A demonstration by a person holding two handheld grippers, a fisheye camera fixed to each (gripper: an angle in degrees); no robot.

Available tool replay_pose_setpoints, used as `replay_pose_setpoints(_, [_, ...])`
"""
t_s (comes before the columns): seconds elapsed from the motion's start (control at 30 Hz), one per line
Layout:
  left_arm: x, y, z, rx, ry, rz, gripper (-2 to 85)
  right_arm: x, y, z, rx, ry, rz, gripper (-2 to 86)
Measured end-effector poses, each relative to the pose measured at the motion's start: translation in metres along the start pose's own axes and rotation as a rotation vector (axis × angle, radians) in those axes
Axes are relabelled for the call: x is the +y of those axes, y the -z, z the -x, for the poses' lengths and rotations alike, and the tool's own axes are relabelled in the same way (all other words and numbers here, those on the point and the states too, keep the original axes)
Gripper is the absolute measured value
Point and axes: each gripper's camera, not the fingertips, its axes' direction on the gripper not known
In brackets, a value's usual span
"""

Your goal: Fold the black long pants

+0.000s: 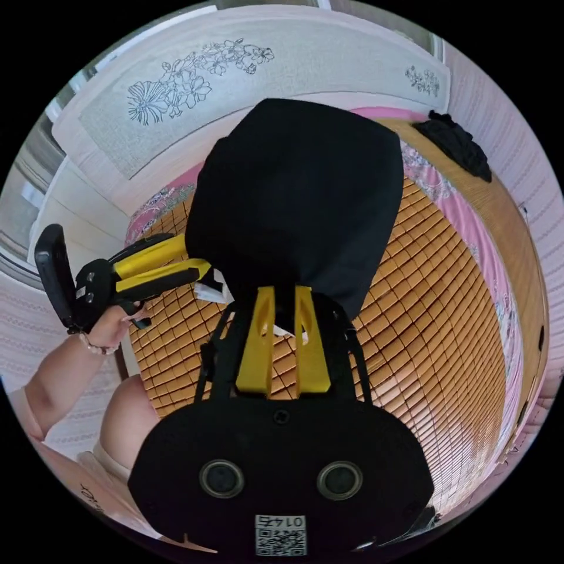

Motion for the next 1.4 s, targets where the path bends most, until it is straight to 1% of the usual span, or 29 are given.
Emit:
replay_pose_setpoints(0.07, [0.0,0.022,0.004,0.011,-0.008,-0.057,4.3,0.004,0.025,-0.005,-0.047,0.032,-0.051,0.8])
replay_pose_setpoints(0.17, [-0.009,0.067,0.003,0.04,-0.04,-0.153,1.7,0.017,0.073,-0.001,-0.058,0.115,-0.138,-0.1])
replay_pose_setpoints(0.27, [-0.026,0.123,-0.009,0.005,-0.096,-0.261,0.5,0.041,0.137,0.011,-0.093,0.158,-0.286,-0.4])
replay_pose_setpoints(0.3, [-0.033,0.151,-0.016,0.02,-0.11,-0.322,0.2,0.061,0.164,0.014,-0.121,0.149,-0.371,-0.4])
replay_pose_setpoints(0.37, [-0.039,0.191,-0.032,0.088,-0.138,-0.424,-0.1,0.102,0.198,0.014,-0.138,0.111,-0.468,-0.4])
replay_pose_setpoints(0.4, [-0.038,0.212,-0.048,0.16,-0.159,-0.48,-0.2,0.137,0.212,0.015,-0.12,0.08,-0.513,-0.4])
replay_pose_setpoints(0.43, [-0.033,0.225,-0.07,0.247,-0.183,-0.502,-0.2,0.176,0.219,0.016,-0.091,0.036,-0.54,-0.3])
replay_pose_setpoints(0.47, [-0.028,0.228,-0.084,0.29,-0.2,-0.501,-0.2,0.198,0.22,0.016,-0.075,-0.001,-0.543,-0.3])
replay_pose_setpoints(0.53, [0.005,0.224,-0.15,0.445,-0.286,-0.443,0.6,0.286,0.206,0.01,-0.033,-0.186,-0.477,-0.1])
replay_pose_setpoints(0.57, [0.017,0.22,-0.167,0.481,-0.31,-0.411,0.9,0.308,0.199,0.008,-0.026,-0.241,-0.444,0.0])
replay_pose_setpoints(0.63, [0.073,0.188,-0.225,0.614,-0.359,-0.245,2.9,0.391,0.162,-0.001,-0.023,-0.449,-0.275,0.5])
replay_pose_setpoints(0.67, [0.088,0.178,-0.236,0.632,-0.367,-0.194,3.5,0.409,0.153,-0.003,-0.03,-0.495,-0.226,0.6])
replay_pose_setpoints(0.73, [0.14,0.14,-0.265,0.622,-0.393,0.023,5.7,0.464,0.13,-0.005,-0.009,-0.618,-0.085,2.1])
replay_pose_setpoints(0.8, [0.167,0.131,-0.264,0.562,-0.395,0.11,6.7,0.486,0.128,-0.003,0.004,-0.659,-0.049,4.3])
replay_pose_setpoints(0.9, [0.185,0.138,-0.225,0.47,-0.366,0.117,8.0,0.492,0.134,0.0,0.043,-0.65,-0.09,9.0])
replay_pose_setpoints(1.07, [0.17,0.133,-0.132,0.288,-0.194,0.136,8.2,0.449,0.131,-0.005,0.16,-0.548,-0.13,16.6])
replay_pose_setpoints(1.13, [0.157,0.123,-0.102,0.215,-0.145,0.144,8.2,0.421,0.119,-0.019,0.236,-0.504,-0.093,21.0])
replay_pose_setpoints(1.2, [0.147,0.111,-0.091,0.201,-0.115,0.168,8.4,0.41,0.104,-0.04,0.289,-0.549,-0.045,23.0])
replay_pose_setpoints(1.27, [0.138,0.096,-0.085,0.23,-0.07,0.21,8.5,0.41,0.085,-0.067,0.267,-0.647,0.017,23.3])
replay_pose_setpoints(1.3, [0.134,0.086,-0.085,0.241,-0.061,0.233,8.6,0.414,0.07,-0.081,0.221,-0.701,0.084,22.7])
replay_pose_setpoints(1.33, [0.132,0.076,-0.09,0.227,-0.067,0.25,8.9,0.417,0.059,-0.085,0.228,-0.707,0.12,21.8])
replay_pose_setpoints(1.37, [0.131,0.071,-0.093,0.217,-0.079,0.266,9.0,0.416,0.06,-0.081,0.261,-0.671,0.106,21.2])
replay_pose_setpoints(1.4, [0.132,0.056,-0.102,0.195,-0.113,0.323,10.1,0.415,0.058,-0.076,0.275,-0.64,0.119,19.8])
